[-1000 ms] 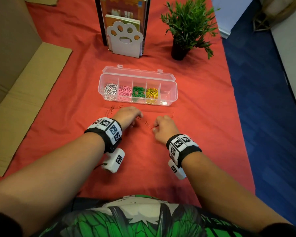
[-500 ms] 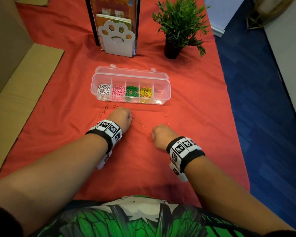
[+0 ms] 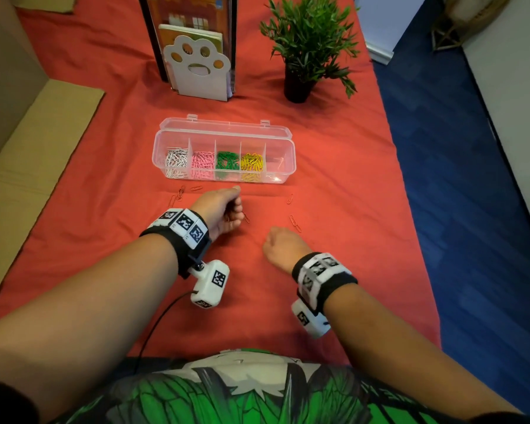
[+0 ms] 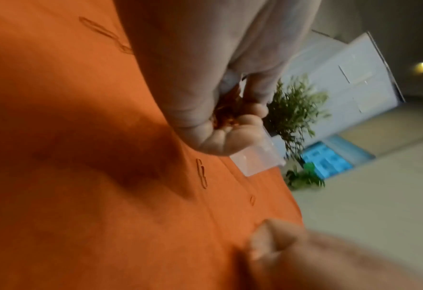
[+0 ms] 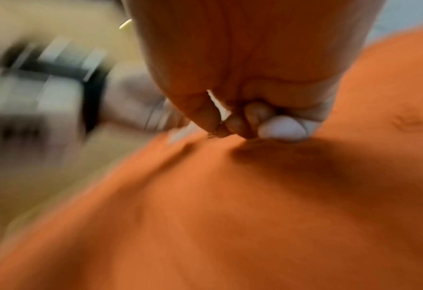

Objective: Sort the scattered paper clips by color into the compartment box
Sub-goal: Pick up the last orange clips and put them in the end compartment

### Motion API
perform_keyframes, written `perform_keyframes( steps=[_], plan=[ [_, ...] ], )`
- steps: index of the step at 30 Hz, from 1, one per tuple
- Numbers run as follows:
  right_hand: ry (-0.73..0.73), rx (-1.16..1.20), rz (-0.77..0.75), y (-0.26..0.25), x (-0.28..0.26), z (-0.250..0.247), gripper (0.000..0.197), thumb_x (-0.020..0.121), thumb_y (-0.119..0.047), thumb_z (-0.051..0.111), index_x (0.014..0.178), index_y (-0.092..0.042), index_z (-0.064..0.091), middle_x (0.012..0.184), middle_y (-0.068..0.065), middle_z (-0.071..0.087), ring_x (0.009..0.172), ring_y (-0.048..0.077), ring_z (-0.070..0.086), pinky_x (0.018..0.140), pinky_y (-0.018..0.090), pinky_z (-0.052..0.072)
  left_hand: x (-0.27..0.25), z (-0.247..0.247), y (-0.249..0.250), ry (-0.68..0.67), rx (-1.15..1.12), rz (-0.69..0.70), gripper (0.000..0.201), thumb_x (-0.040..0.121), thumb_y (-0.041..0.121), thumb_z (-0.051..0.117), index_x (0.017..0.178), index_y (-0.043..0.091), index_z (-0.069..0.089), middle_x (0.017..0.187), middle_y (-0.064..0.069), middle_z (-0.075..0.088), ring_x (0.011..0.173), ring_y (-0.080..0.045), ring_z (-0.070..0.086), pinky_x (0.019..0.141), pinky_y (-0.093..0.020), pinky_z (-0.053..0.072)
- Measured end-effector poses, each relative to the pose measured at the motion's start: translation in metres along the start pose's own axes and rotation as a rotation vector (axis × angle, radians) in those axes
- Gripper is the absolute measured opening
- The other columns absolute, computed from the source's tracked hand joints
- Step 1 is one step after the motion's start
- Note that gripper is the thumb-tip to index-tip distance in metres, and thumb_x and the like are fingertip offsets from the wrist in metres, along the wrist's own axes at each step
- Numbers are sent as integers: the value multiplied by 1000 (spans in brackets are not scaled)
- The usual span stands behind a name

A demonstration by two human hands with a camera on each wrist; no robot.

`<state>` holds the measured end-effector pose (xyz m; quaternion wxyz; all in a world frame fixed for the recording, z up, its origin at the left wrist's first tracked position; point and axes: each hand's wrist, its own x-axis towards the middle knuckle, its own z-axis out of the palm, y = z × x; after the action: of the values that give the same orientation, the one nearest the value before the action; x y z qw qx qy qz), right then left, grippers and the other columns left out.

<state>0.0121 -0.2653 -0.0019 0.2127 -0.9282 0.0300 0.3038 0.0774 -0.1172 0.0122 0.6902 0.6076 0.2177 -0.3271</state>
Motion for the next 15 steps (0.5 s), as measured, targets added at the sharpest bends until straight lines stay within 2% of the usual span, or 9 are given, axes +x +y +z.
perform_keyframes(
  steps=[1, 3, 5, 7, 9, 11, 13, 14, 15],
  plan=[
    [-37, 269, 74, 5, -1, -6, 20, 93, -14, 37, 93, -8, 56, 95, 15, 59, 83, 26, 60, 72, 31, 45, 3, 1, -3, 41, 174, 74, 32, 93, 34, 49, 64, 18, 50, 53, 0, 50, 42, -10, 49, 39, -14, 39],
    [-86, 889, 218, 16, -7, -16, 25, 89, -7, 33, 70, -16, 47, 64, 5, 43, 44, 11, 42, 47, 22, 34, 10, -1, -9, 117, 659, 285, 21, 87, 34, 58, 71, 20, 60, 67, -3, 61, 58, -13, 52, 53, -20, 41],
    [-102, 1333, 244, 31, -12, -23, 24, 83, -6, 30, 65, -13, 43, 56, 3, 37, 39, 10, 31, 42, 19, 29, 12, -1, -14, 113, 1064, 427, 15, 83, 29, 64, 93, 19, 70, 91, -6, 70, 79, -17, 60, 72, -22, 42],
    [-99, 1574, 213, 43, -15, -27, 24, 82, -13, 32, 65, -11, 48, 57, 4, 44, 44, 13, 37, 44, 21, 36, 15, -1, -20, 89, 1324, 487, 26, 83, 24, 64, 108, 18, 68, 110, -8, 68, 100, -24, 62, 87, -25, 43],
    [-48, 1636, 233, 50, -14, -30, 26, 86, -18, 36, 67, -11, 52, 60, 3, 47, 48, 12, 42, 45, 22, 42, 16, 0, -25, 116, 1424, 509, 22, 84, 21, 61, 104, 15, 67, 113, -12, 64, 105, -29, 59, 90, -29, 44],
    [50, 1547, 299, 52, -9, -31, 24, 90, -15, 39, 70, -13, 52, 61, 0, 43, 48, 9, 40, 41, 18, 41, 17, 1, -30, 126, 1433, 498, 17, 86, 21, 57, 97, 10, 64, 111, -17, 61, 105, -34, 57, 90, -34, 43],
    [137, 1302, 343, 52, -1, -33, 20, 92, -12, 44, 73, -16, 51, 63, -1, 40, 49, 9, 38, 40, 17, 39, 17, 1, -33, 127, 1406, 466, 20, 90, 21, 51, 96, 6, 62, 108, -21, 60, 102, -37, 56, 89, -36, 43],
    [164, 1101, 349, 53, 4, -34, 18, 92, -12, 47, 76, -17, 52, 67, 0, 44, 53, 12, 42, 45, 21, 43, 17, 1, -32, 128, 1365, 457, 22, 91, 21, 48, 97, 4, 61, 106, -22, 60, 101, -37, 56, 89, -36, 42],
    [181, 852, 349, 53, 8, -37, 13, 92, -15, 47, 81, -17, 55, 76, 4, 51, 63, 18, 50, 56, 27, 48, 15, 3, -30, 129, 1300, 436, 23, 92, 21, 46, 97, 3, 61, 105, -21, 61, 100, -36, 56, 87, -36, 42]
  ],
)
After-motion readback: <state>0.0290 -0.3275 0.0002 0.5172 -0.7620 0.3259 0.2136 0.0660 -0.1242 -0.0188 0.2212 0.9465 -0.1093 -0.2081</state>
